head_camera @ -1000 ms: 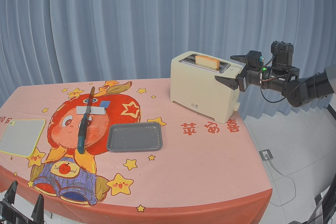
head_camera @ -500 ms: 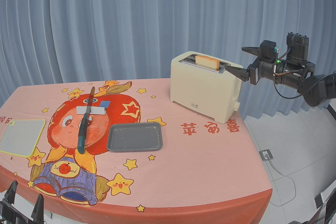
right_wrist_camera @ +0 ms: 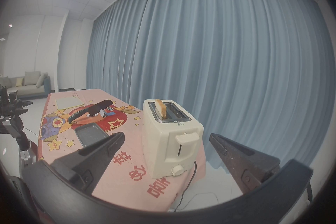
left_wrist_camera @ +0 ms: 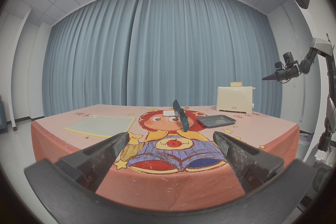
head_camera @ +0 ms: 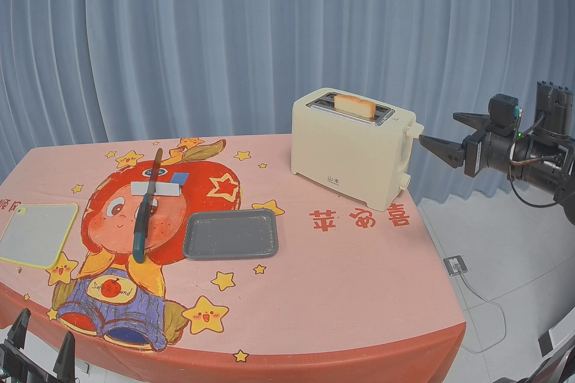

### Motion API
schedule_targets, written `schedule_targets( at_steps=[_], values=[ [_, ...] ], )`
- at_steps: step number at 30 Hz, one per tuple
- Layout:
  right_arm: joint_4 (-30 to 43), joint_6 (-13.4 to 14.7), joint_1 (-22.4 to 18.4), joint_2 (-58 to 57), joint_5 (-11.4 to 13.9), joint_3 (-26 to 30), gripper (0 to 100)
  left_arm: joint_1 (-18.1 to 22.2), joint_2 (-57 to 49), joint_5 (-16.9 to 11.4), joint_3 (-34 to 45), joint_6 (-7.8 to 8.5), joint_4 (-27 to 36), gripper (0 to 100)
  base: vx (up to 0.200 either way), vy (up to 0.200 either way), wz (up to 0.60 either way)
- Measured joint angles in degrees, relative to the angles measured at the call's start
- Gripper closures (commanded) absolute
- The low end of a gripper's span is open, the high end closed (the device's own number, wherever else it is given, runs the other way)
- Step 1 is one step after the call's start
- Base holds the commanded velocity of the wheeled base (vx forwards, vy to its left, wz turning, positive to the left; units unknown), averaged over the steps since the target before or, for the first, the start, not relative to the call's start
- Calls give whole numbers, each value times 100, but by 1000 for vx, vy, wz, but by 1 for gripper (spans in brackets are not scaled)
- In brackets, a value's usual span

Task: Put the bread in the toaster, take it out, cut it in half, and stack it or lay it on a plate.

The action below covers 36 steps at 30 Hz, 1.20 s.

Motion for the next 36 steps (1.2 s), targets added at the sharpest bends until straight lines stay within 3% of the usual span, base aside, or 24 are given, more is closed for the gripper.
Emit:
schedule_targets(
  at_steps=[7,8,13,17,21,36],
  values=[
    [-196,263,6,-255,-148,463,0,1,0,2,0,0,0,0,0,0,0],
    [-312,340,6,-276,-151,505,100,4,0,0,0,0,0,0,0,0,0],
    [-939,767,6,-304,-228,675,100,4,0,0,0,1,0,0,0,0,0],
    [-1023,1148,6,-328,-307,863,100,4,0,2,0,0,0,0,0,0,0],
    [-1047,1354,-6,-424,-323,1156,100,4,0,2,0,0,0,0,0,0,0],
    [-1517,1442,-102,-455,-299,1646,100,4,0,0,0,9,-20,0,0,0,0]
  ],
)
